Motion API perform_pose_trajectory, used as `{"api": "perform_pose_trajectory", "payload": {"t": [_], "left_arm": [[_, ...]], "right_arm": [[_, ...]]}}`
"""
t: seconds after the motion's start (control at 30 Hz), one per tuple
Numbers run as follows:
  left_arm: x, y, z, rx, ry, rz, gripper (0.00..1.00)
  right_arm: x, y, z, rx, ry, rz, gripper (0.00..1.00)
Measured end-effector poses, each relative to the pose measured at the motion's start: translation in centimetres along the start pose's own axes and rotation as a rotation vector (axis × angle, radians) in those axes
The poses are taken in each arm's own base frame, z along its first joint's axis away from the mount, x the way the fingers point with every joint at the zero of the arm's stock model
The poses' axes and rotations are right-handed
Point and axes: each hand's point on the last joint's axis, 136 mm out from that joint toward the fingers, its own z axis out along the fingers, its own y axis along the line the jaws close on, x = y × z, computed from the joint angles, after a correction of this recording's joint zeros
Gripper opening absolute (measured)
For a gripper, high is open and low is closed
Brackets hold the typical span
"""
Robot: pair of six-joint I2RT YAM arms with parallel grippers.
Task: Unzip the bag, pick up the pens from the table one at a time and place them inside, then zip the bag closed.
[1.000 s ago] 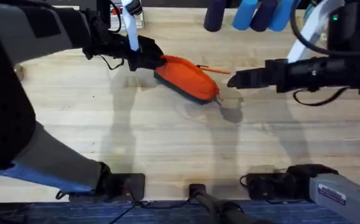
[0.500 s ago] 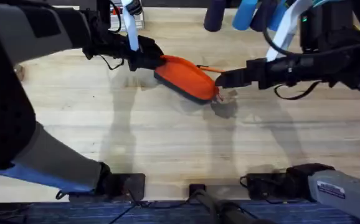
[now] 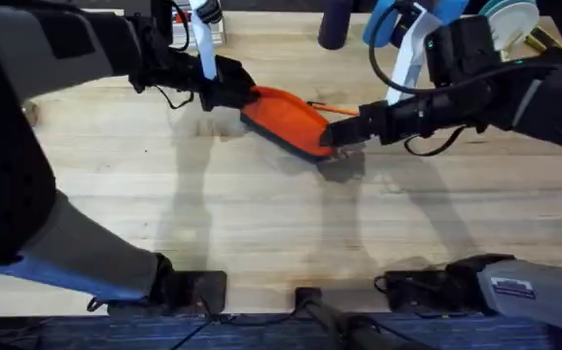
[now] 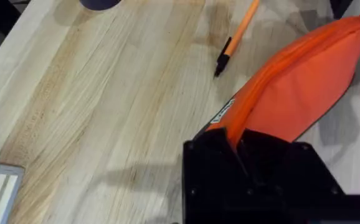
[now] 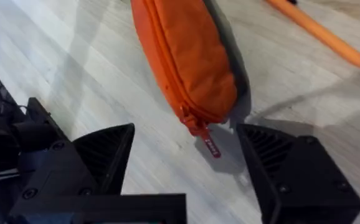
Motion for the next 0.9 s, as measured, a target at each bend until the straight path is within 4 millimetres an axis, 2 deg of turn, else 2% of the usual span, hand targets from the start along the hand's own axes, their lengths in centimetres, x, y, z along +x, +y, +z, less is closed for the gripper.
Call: {"api": "perform_pose_trajectory", "payload": {"t": [0.23, 0.5, 0.67, 0.9], "left_arm": [[0.00, 0.01, 0.00, 0.000, 0.000, 0.000, 0.043], [0.00, 0.00, 0.00, 0.000, 0.000, 0.000, 0.043], [0.01, 0.01, -0.01, 0.000, 0.000, 0.000, 0.043], [0.00, 0.01, -0.01, 0.000, 0.000, 0.000, 0.043]], "right_arm": [[0.07, -0.36, 0.18, 0.020, 0.005, -0.001, 0.988], [0.09, -0.31, 0.33, 0.029, 0.008, -0.010, 0.870], [0.11, -0.15, 0.62, 0.041, 0.013, -0.029, 0.842], [0.15, -0.29, 0.68, 0.056, 0.016, -0.030, 0.597]]}}
